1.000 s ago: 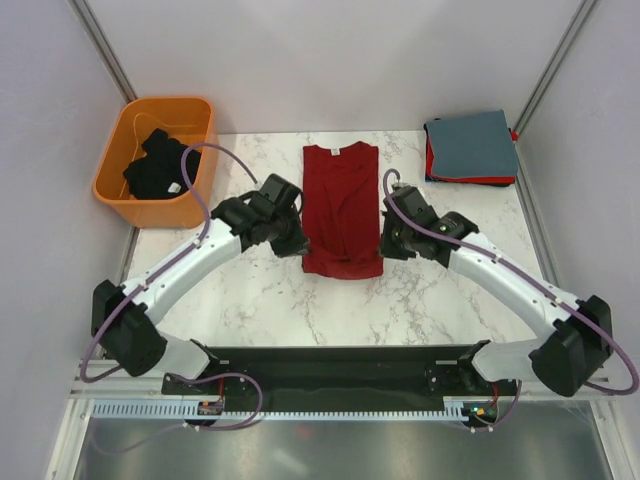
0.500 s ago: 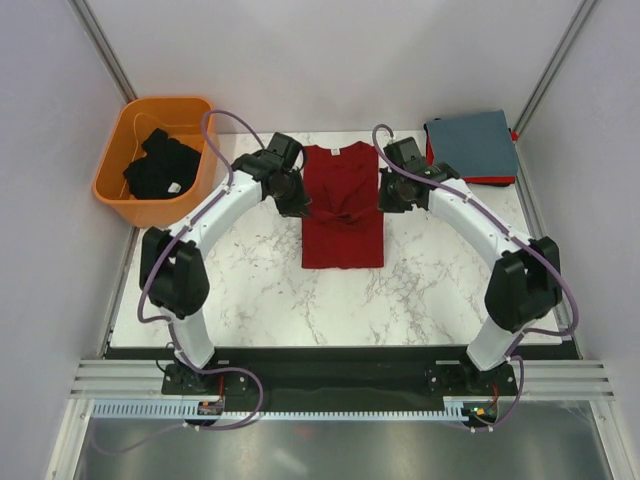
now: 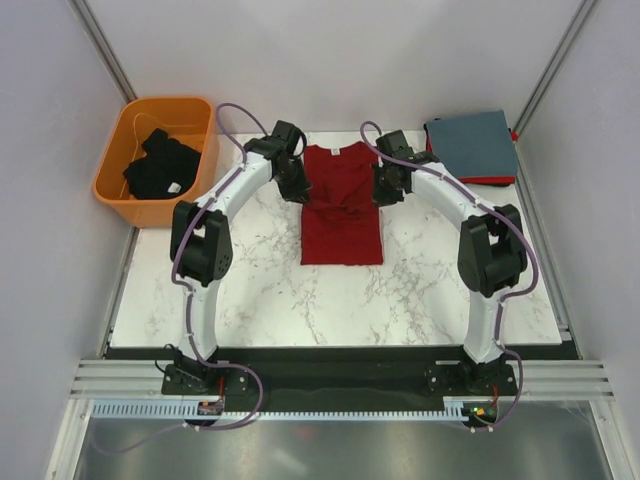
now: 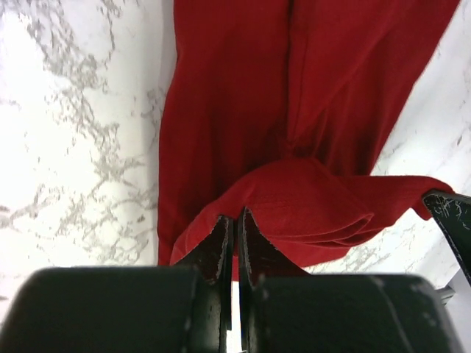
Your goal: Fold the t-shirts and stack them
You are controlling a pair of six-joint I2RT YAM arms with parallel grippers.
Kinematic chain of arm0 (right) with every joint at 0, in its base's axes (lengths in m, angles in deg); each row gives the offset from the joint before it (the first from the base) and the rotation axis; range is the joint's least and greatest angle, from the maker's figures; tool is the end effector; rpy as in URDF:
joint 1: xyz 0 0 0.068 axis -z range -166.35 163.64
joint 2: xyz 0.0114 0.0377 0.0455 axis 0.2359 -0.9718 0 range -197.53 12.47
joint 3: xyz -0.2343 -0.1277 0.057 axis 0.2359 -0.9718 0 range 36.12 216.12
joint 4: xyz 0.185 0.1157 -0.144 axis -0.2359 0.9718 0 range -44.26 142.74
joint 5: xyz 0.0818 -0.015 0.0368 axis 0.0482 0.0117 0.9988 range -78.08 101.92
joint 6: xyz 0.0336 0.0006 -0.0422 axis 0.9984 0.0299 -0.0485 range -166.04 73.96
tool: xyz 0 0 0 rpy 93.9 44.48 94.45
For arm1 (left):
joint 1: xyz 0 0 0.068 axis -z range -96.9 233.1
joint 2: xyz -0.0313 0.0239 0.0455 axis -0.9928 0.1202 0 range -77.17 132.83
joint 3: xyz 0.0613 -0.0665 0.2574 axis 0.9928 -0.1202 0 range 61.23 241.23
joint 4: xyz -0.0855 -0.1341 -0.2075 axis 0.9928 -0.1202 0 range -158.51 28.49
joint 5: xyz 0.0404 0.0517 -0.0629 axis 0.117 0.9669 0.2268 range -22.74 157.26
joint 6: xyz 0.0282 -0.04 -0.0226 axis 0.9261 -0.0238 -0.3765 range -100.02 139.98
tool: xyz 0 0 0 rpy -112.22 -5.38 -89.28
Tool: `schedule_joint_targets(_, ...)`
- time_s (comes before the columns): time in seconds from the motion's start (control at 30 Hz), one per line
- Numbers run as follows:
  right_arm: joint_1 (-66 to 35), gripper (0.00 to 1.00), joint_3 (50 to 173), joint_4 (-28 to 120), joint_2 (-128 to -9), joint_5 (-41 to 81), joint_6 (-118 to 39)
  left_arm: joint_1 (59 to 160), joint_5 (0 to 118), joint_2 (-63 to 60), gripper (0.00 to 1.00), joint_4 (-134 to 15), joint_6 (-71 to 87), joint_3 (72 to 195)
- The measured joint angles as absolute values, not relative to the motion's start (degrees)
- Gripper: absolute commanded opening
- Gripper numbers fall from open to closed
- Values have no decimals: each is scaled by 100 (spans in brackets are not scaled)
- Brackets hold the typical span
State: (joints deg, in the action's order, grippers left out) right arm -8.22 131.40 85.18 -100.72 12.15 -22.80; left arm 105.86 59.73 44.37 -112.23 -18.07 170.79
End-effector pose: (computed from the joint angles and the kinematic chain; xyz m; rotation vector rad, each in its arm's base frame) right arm 0.4033 0.1621 0.2457 0.0297 2.6008 0.2972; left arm 0.4226 -0.1824 0.2492 -0.3227 2.7353 -0.4947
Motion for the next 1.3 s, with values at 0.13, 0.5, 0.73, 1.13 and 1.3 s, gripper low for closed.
schedule_joint_targets(0.13, -717, 2, 13534, 8534, -10601, 1298, -2341, 10475, 5796, 5025, 28, -11280, -1728, 17617)
schedule_joint_targets(0.5, -291, 70, 15927, 9189, -11744, 1562, -2278, 9900, 5053, 6168, 59, -12001, -1660, 19783)
schedule_joint_targets(0.73, -243, 70, 12670, 8483, -9248, 2120, -1976, 9777, 5064, 4660, 56, -11959, -1549, 18152)
schedule_joint_targets(1.13, -339, 64, 8972, 7074, -7921, 3180, -1274, 10313, 4786, 2507, 53, -10421, -1538, 13320)
schedule_joint_targets(1.3, -344, 65, 8839, 6573, -8083, 3300, -1242, 10383, 4740, 2421, 53, -9835, -1636, 12659)
